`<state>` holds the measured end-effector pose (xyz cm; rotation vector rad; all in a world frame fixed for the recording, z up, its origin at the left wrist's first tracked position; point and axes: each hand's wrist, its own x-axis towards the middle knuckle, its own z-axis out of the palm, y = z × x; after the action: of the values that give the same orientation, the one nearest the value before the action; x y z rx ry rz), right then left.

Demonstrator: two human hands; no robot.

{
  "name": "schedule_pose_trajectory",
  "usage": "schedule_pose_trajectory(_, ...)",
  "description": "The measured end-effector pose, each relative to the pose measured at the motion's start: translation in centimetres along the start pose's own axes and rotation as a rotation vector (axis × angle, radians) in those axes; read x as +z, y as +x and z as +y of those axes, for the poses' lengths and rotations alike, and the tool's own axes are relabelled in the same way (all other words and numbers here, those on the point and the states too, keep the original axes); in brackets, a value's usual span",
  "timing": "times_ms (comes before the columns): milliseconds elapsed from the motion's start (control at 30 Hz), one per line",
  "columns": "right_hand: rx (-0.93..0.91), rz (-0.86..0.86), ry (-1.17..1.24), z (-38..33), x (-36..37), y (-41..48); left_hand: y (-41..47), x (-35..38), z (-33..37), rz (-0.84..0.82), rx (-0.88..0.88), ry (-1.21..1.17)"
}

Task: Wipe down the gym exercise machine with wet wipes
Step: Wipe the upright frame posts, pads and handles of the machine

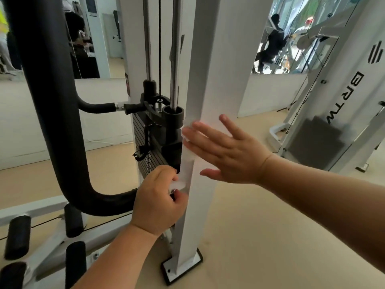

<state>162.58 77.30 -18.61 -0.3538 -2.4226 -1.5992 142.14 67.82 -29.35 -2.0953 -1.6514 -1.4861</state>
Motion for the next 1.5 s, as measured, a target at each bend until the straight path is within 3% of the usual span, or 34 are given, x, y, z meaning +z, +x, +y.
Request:
schedule_pose_trajectory(100, 0.224, 0.055, 0.163, -2.8, 0.4, -1.3, 0.2, -0.2, 0.4, -0.023, -0.013, -0.035)
schedule_pose_trajectory(267, 0.638, -0.061, 0.462, -10.6, 1.4, -1.6, 0.8, -0.9, 1.0, -0.126, -0.107, -0.241)
schedule_pose_trajectory(467, 1.061, 0.113, 0.650, -5.3, -0.5, 3.4, 2.2, -1.1, 3.7, -0.101, -0.182, -0.468)
schedule_pose_trajectory(600, 0.990, 0.156, 0.740, -7.9, -0.1, 3.5, 3.0, -0.6, 5.2, -0.168, -0.260, -0.671)
schedule_pose_trajectory(700, 0.868, -0.027, 0.771, -14.7, 1.5, -0.5, 2.9, -0.8, 5.6, -0.192, -0.281, -0.673)
schedule_pose_trajectory(800, 0.898, -0.145, 0.774, -17.4, 2.8, -3.3, 3.0, -0.8, 5.3, -0.206, -0.277, -0.661)
schedule_pose_trajectory(933, 1.040, 0.031, 0.842, -12.1, 1.9, -0.5, 3.0, -0.8, 4.8, -0.235, -0.330, -0.669)
schedule_pose_trajectory(1033, 1.013, 0.177, 0.837, -10.2, 1.0, 2.3, 2.9, -1.4, 5.3, -0.272, -0.379, -0.717)
schedule_pose_trajectory(1167, 0.919, 0.088, 0.860, -17.5, 2.1, 1.1, 3.2, -2.0, 5.4, -0.343, -0.370, -0.741)
schedule_pose_trajectory(1300, 1.070, -0.088, 0.932, -23.3, 3.1, -1.9, 3.1, -1.5, 4.3, -0.380, -0.249, -0.634)
schedule_pose_trajectory(1433, 1.245, 0.055, 1.044, -19.1, 2.3, 0.2, 0.9, -0.2, 3.9, -0.257, -0.161, -0.465)
schedule_pose_trajectory(1500, 1.245, 0.159, 1.021, -17.1, 1.9, 1.7, -0.7, 0.3, 3.4, -0.196, -0.128, -0.349)
